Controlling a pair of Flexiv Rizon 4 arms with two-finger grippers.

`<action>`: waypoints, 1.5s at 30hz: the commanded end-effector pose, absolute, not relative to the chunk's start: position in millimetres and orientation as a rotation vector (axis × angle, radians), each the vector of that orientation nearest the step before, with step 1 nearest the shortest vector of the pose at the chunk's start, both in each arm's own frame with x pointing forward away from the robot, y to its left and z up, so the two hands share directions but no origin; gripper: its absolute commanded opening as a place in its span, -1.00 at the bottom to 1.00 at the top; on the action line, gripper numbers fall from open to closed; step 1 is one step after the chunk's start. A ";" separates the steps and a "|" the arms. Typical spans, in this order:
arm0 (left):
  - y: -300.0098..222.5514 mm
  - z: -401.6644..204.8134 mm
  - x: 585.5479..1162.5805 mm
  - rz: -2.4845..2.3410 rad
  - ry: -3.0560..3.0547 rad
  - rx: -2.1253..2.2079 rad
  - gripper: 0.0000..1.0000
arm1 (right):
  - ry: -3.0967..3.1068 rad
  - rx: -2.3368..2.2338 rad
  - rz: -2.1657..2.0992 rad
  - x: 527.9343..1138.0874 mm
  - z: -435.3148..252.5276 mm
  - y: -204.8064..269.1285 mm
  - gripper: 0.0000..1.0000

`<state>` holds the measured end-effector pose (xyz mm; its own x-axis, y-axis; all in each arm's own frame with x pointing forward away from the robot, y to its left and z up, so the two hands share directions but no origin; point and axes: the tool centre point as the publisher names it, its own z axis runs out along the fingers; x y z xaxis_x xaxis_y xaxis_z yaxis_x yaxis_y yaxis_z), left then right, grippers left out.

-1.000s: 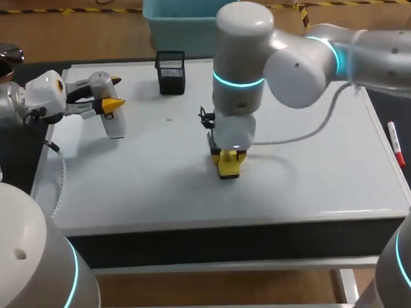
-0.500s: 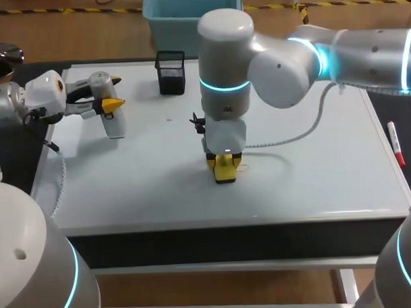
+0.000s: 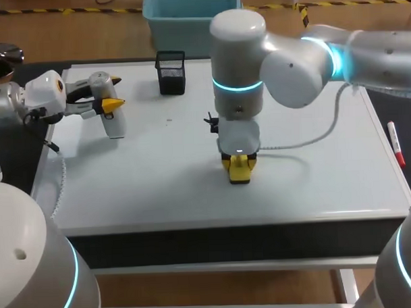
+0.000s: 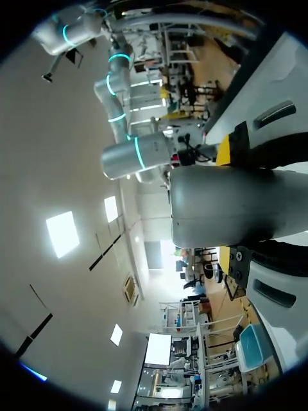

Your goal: Pick up the inspection probe, press it on each red-marked spot on the whiteboard one by one, put down the probe, pick up the eraser, and wipe off all the red marks.

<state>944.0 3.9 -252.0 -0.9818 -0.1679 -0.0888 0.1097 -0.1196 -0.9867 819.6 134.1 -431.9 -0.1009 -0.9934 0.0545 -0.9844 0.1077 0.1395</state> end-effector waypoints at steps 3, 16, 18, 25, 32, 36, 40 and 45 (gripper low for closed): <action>3.7 -251.1 943.5 -2.219 1.949 -0.065 -1.00 | -2.273 1.992 -0.104 809.7 -438.4 87.2 -1.00; 3.7 -251.1 943.5 -2.219 1.949 -0.065 -1.00 | -2.327 1.910 -0.061 803.6 -425.3 36.7 -1.00; 3.7 -251.1 943.5 -2.219 1.949 -0.065 -1.00 | -2.333 1.906 -0.055 801.8 -419.2 31.1 -1.00; 3.7 -251.1 943.5 -2.219 1.949 -0.065 -1.00 | -2.303 1.943 -0.072 799.8 -394.7 11.7 -1.00; 3.7 -251.1 943.5 -2.219 1.949 -0.065 -1.00 | -2.315 1.941 -0.013 800.2 -364.3 -5.3 -1.00; 3.7 -251.1 943.5 -2.219 1.949 -0.065 -1.00 | -2.322 1.945 -0.009 798.3 -359.9 -6.1 -1.00; 3.7 -251.1 943.5 -2.219 1.949 -0.065 -1.00 | -2.322 1.945 -0.009 798.3 -359.9 -6.1 -1.00; 3.7 -251.1 943.5 -2.219 1.949 -0.065 -1.00 | -2.322 1.945 -0.009 798.3 -359.9 -6.1 -1.00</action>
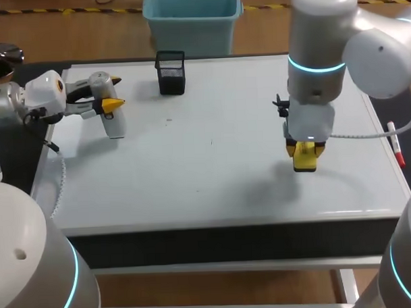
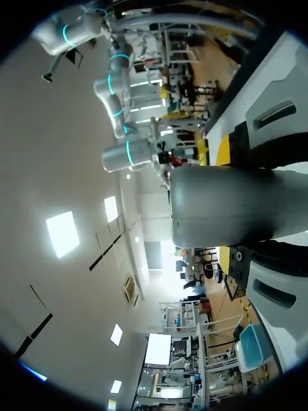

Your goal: Pick up the inspection probe, press it on each red-marked spot on the whiteboard one by one, put down the probe, pick up the eraser, and wipe off all the red marks.

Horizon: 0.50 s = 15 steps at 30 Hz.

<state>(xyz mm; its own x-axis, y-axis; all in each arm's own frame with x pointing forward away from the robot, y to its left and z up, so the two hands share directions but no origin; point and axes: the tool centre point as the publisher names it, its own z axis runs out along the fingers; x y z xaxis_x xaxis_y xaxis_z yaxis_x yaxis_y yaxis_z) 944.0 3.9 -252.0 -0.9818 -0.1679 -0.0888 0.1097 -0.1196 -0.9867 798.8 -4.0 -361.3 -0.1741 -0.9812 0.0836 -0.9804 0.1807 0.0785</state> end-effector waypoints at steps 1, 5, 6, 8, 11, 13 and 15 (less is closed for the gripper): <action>3.7 -251.1 943.5 -2.219 1.949 -0.065 -1.00 | -2.322 1.945 -0.009 798.3 -359.9 -6.1 -1.00; 3.7 -251.1 943.5 -2.219 1.949 -0.065 -1.00 | -2.322 1.945 -0.009 798.3 -359.9 -6.1 -1.00; 3.7 -251.1 943.5 -2.219 1.949 -0.065 -1.00 | -2.322 1.945 -0.009 798.3 -359.9 -6.1 -1.00; 3.7 -251.1 943.5 -2.219 1.949 -0.065 -1.00 | -2.322 1.945 -0.009 798.3 -359.9 -6.1 -1.00; 3.7 -251.1 943.5 -2.219 1.949 -0.065 -1.00 | -2.337 1.924 -0.002 805.5 -362.8 -11.5 -1.00; 3.7 -251.1 943.5 -2.219 1.949 -0.065 -1.00 | -2.348 1.922 0.023 824.3 -361.6 -20.0 -1.00; 3.7 -251.1 943.5 -2.219 1.949 -0.065 -1.00 | -2.349 1.929 0.073 844.1 -354.4 -24.1 -1.00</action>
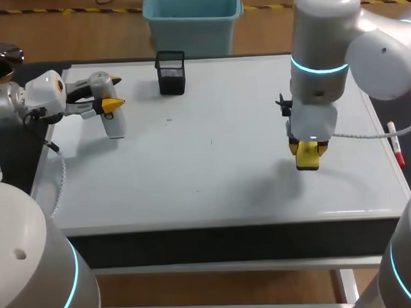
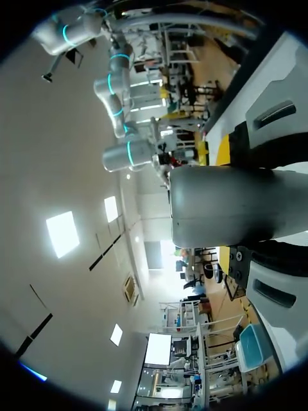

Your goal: Pick up the inspection probe, press it on each red-marked spot on the whiteboard one by one, put down the probe, pick up the eraser, and wipe off all the red marks.

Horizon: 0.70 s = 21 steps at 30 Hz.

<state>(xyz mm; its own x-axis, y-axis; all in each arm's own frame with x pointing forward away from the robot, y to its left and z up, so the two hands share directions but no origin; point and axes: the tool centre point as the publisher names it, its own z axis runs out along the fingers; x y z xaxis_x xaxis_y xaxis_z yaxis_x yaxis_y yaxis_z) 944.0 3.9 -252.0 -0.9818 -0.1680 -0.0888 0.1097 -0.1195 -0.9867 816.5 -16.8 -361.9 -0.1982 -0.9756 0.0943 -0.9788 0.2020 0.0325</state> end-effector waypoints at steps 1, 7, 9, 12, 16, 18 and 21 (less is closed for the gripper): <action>3.7 -251.1 943.5 -2.219 1.949 -0.065 -1.00 | -2.348 1.944 0.075 853.2 -351.9 -24.7 -1.00; 3.7 -251.1 943.5 -2.219 1.949 -0.065 -1.00 | -2.339 1.978 0.056 905.3 -353.2 -29.6 -1.00; 3.7 -251.1 943.5 -2.219 1.949 -0.065 -1.00 | -2.336 1.972 0.054 920.2 -353.7 -30.3 -1.00; 3.7 -251.1 943.5 -2.219 1.949 -0.065 -1.00 | -2.313 1.985 0.048 942.3 -353.2 -27.9 -1.00; 3.7 -251.1 943.5 -2.219 1.949 -0.065 -1.00 | -2.264 1.991 0.052 968.7 -355.2 -20.8 -1.00; 3.7 -251.1 943.5 -2.219 1.949 -0.065 -1.00 | -2.258 1.999 0.033 981.8 -355.7 -17.7 -1.00; 3.7 -251.1 943.5 -2.219 1.949 -0.065 -1.00 | -2.240 2.009 0.023 999.0 -356.6 -11.9 -1.00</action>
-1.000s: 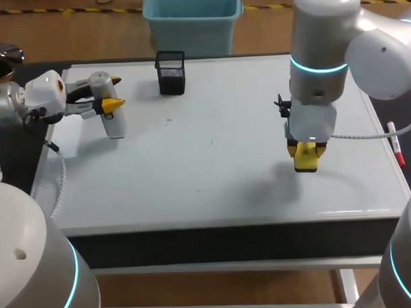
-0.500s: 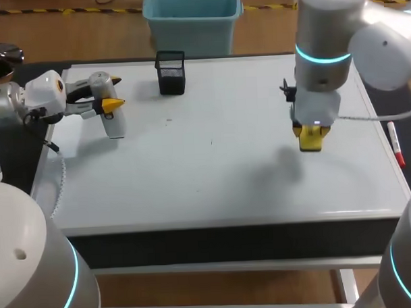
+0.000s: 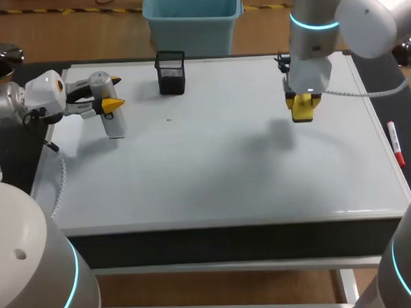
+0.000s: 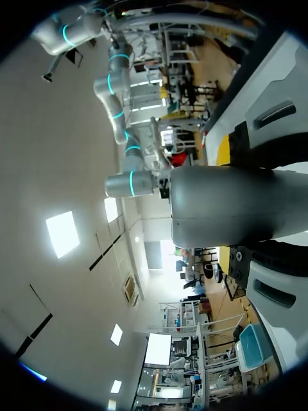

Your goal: Pick up the inspection probe, press it on each red-marked spot on the whiteboard one by one, put down the probe, pick up the eraser, and wipe off all the red marks.

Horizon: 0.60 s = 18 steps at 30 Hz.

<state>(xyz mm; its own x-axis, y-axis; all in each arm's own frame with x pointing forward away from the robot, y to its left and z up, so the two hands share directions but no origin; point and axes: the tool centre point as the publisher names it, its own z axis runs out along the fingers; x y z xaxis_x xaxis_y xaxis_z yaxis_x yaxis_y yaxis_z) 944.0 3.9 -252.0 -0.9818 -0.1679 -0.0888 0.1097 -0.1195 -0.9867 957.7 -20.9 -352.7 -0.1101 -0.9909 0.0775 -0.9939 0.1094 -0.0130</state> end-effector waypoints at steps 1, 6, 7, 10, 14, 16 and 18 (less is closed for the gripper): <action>3.7 -251.1 943.5 -2.219 1.949 -0.065 -1.00 | -2.233 2.010 0.023 1004.9 -357.7 -9.8 -1.00; 3.7 -251.1 943.5 -2.219 1.949 -0.065 -1.00 | -2.199 2.022 0.016 1028.4 -358.3 0.3 -1.00; 3.7 -251.1 943.5 -2.219 1.949 -0.065 -1.00 | -2.197 2.023 0.013 1033.3 -358.6 1.6 -1.00; 3.7 -251.1 943.5 -2.219 1.949 -0.065 -1.00 | -2.200 2.018 -0.018 1047.2 -359.7 4.9 -1.00; 3.7 -251.1 943.5 -2.219 1.949 -0.065 -1.00 | -2.201 2.011 -0.037 1061.7 -363.1 12.7 -1.00; 3.7 -251.1 943.5 -2.219 1.949 -0.065 -1.00 | -2.203 2.004 -0.043 1067.8 -365.6 16.8 -1.00; 3.7 -251.1 943.5 -2.219 1.949 -0.065 -1.00 | -2.212 2.002 -0.059 1074.1 -367.6 20.4 -1.00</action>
<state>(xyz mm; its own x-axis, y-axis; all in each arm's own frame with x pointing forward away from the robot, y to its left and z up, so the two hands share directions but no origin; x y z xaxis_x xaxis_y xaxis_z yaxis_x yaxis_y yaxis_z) 944.0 3.9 -252.0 -0.9818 -0.1679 -0.0889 0.1097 -0.1196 -0.9867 1054.0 15.2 -362.1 -0.0939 -0.9927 0.0760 -0.9951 0.0959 0.0222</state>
